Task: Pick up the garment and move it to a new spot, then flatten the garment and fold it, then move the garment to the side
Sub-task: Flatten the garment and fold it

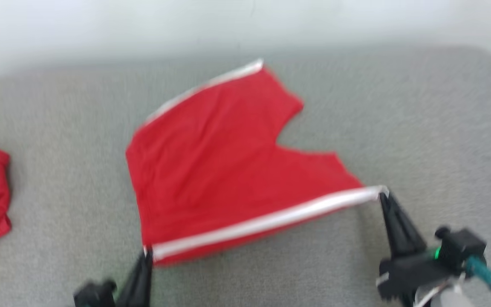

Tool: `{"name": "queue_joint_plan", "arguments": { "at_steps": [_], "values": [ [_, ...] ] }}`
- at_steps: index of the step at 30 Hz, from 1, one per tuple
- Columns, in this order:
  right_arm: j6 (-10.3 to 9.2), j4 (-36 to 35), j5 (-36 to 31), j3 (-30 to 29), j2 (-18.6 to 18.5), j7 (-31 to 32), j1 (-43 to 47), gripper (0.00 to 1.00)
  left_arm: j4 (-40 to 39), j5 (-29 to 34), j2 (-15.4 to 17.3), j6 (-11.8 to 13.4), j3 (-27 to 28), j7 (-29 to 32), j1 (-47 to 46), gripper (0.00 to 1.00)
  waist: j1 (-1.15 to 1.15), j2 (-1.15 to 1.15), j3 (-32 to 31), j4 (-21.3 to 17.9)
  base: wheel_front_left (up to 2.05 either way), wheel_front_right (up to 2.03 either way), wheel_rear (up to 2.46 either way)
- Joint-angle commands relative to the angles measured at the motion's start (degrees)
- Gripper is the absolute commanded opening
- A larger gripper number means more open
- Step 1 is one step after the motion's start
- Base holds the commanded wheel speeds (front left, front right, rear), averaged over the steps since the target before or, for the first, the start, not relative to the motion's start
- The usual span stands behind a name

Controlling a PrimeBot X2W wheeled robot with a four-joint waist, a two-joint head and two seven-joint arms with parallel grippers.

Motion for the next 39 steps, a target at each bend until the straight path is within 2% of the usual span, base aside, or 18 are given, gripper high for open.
{"name": "queue_joint_plan", "arguments": {
  "at_steps": [1,13,21,31,39],
  "values": [
    [-0.16,0.4,-0.1,0.3,0.2,0.0,2.1,0.00,0.2,-0.5,0.8,0.2,-0.7,-0.2,2.7,0.00,0.02,0.01,-8.1,-2.2,0.00,0.00,0.00],
    [-0.16,1.7,-0.9,1.4,0.3,0.0,12.6,0.00,-0.6,-2.0,0.1,0.2,0.3,-0.2,11.7,0.00,0.02,0.01,-13.1,-1.5,0.00,0.00,0.00],
    [-0.16,1.2,-0.8,0.8,0.5,0.0,14.6,0.00,-1.0,-2.4,0.4,0.2,0.7,-0.2,13.5,0.00,0.02,0.01,-13.9,-1.3,0.00,0.00,0.00],
    [-0.16,0.0,-0.6,-0.3,1.9,0.0,8.4,0.00,-4.5,-1.7,-0.2,0.2,-0.8,-0.2,10.4,0.00,0.02,0.01,-11.4,0.8,0.00,0.00,0.00],
    [-0.15,3.3,-1.8,-0.2,0.5,0.0,-1.7,0.00,-5.7,0.0,-0.5,0.2,-0.1,-0.2,3.6,0.00,0.02,0.01,-6.3,3.8,0.00,0.00,0.00]
  ]
}}
